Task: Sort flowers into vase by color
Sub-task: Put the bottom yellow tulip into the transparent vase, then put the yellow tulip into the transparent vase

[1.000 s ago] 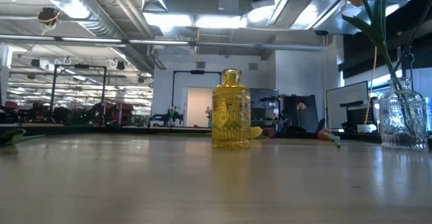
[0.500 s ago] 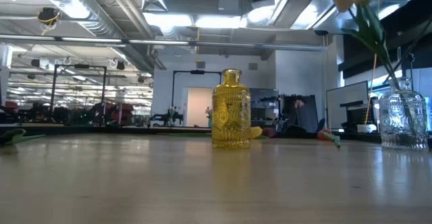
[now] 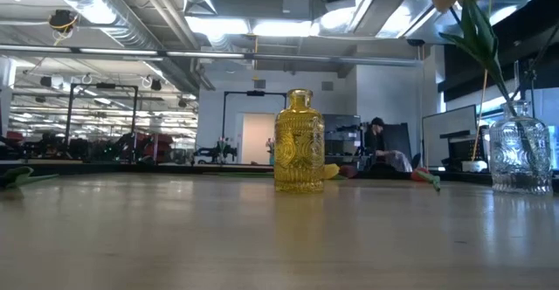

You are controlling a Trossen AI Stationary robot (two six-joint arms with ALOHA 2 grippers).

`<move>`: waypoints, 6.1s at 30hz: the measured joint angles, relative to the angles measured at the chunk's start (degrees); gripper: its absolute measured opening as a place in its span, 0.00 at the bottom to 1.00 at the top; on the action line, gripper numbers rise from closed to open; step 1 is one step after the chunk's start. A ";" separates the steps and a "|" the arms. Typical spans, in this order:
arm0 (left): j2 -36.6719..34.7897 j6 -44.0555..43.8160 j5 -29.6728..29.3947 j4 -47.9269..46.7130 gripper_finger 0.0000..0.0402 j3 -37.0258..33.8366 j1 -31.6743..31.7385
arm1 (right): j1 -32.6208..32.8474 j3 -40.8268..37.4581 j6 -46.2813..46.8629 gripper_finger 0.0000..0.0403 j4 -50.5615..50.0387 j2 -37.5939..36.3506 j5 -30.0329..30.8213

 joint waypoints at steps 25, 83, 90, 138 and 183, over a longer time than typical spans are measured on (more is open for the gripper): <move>0.00 0.24 0.00 -0.02 0.18 0.00 0.00 | -0.02 -0.02 0.14 0.01 -0.87 0.86 5.28; 0.00 -5.86 6.33 -0.37 0.18 0.00 3.12 | -11.89 10.24 -38.89 0.33 -3.41 -1.59 60.29; 1.87 -9.03 19.03 -4.12 0.18 0.00 18.32 | -11.89 10.23 -71.47 0.33 18.90 2.41 66.17; 51.12 52.48 37.45 -14.22 0.30 18.86 63.84 | -11.89 10.16 -124.24 0.33 33.48 11.90 71.64; 17.41 22.55 45.07 -12.91 0.00 18.75 43.82 | -11.88 10.19 -137.07 0.33 41.15 15.66 60.71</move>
